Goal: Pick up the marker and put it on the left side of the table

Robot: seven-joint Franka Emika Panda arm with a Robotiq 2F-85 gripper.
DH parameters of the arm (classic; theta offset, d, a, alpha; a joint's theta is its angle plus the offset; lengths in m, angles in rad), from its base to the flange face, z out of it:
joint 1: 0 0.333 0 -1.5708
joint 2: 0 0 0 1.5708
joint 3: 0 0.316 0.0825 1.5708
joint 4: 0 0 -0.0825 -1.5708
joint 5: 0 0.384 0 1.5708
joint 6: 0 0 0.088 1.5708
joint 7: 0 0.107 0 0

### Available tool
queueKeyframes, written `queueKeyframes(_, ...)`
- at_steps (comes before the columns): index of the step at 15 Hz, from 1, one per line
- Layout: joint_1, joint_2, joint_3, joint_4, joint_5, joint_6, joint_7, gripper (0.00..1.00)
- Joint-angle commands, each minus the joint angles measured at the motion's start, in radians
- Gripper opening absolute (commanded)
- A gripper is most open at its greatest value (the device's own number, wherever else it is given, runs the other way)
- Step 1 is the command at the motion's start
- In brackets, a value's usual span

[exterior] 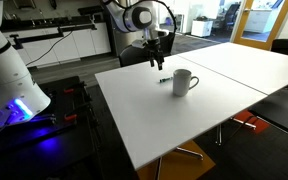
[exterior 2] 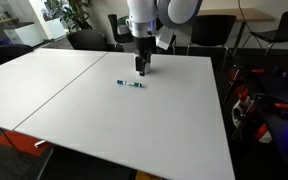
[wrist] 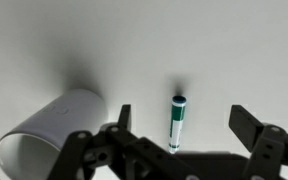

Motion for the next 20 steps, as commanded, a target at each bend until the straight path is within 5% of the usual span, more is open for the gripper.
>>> queueKeyframes(1, 0.006, 0.109, -0.017, 0.127, 0.066, 0.003, -0.048, 1.00)
queueKeyframes(15, 0.007, 0.311, -0.025, 0.318, 0.169, 0.004, -0.049, 1.00)
queueKeyframes(16, 0.006, 0.316, -0.023, 0.324, 0.175, 0.005, -0.050, 0.91)
queueKeyframes(17, 0.005, 0.321, -0.023, 0.331, 0.181, 0.005, -0.051, 0.72)
queueKeyframes(20, 0.004, 0.332, -0.021, 0.351, 0.195, 0.002, -0.053, 0.49)
